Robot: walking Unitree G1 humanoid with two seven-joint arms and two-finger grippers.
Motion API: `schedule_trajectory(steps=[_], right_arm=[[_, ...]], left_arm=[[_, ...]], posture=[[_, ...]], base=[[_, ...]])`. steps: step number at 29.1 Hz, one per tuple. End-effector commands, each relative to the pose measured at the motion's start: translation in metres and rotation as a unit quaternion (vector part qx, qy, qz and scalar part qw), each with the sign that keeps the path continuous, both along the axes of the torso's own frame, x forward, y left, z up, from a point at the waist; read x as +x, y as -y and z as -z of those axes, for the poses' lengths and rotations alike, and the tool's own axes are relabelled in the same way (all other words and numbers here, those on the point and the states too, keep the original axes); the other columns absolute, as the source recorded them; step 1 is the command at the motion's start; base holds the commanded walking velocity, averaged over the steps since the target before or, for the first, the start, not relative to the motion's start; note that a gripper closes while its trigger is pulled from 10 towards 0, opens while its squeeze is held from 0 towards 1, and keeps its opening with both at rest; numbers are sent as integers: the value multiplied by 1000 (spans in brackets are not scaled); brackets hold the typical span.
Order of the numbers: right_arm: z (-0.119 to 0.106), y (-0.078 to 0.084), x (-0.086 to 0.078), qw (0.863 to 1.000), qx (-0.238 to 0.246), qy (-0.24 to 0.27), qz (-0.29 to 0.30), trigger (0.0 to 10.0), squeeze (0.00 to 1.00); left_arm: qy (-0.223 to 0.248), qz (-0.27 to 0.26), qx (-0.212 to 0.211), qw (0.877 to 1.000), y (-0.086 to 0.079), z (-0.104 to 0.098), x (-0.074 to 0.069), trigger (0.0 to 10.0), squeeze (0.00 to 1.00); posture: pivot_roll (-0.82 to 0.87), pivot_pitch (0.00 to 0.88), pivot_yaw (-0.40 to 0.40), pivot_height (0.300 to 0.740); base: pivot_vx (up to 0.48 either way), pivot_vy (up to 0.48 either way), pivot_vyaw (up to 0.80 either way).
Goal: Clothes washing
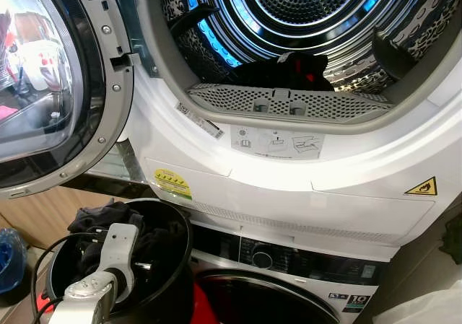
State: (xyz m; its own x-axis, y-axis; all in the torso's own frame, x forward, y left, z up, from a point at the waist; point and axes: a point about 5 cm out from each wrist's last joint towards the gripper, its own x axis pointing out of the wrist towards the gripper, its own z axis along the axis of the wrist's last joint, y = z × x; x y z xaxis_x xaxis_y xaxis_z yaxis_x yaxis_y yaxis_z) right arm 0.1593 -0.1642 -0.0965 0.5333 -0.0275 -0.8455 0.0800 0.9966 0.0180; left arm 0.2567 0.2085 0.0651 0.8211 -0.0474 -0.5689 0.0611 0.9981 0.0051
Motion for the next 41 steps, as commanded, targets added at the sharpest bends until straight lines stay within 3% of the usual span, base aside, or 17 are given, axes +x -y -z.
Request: schedule_trajectory(steps=[1, 10, 22, 27, 28, 34, 41], right_arm=[[0, -1, -1, 1000, 1, -3, -7, 10000, 0], [1, 8, -3, 1000, -9, -4, -2, 10000, 0], [1, 5, -3, 1000, -6, -6, -15, 10000, 0], [1, 5, -3, 1000, -6, -7, -18, 10000, 0], [1, 5, -2, 1000, -6, -6, -17, 10000, 0], [1, 5, -2, 1000, -6, -6, -17, 10000, 0], [0, 1, -1, 1000, -2, -6, -18, 10000, 0]], left_arm=[[-44, -21, 11, 999, -7, 21, -7, 0, 0], [-1, -32, -1, 999, 1, 15, 5, 0, 0], [32, -68, -7, 997, 6, 17, -5, 0, 0], [64, -87, -17, 994, 5, 8, -1, 0, 0], [85, -112, -15, 990, -2, 2, 0, 0, 0], [124, -152, -4, 981, -10, -11, -3, 0, 0], [216, -189, -5, 958, -11, -41, -19, 0, 0]], posture=[[127, 0, 49, 740], [121, 0, 39, 740], [129, 0, 33, 740], [129, 0, 34, 740], [128, 0, 37, 740], [143, 0, 40, 740], [163, 0, 41, 740]], base=[[0, 0, 0], [0, 0, 0], [0, 0, 0], [0, 0, 0], [0, 0, 0], [0, 0, 0], [0, 0, 0]])
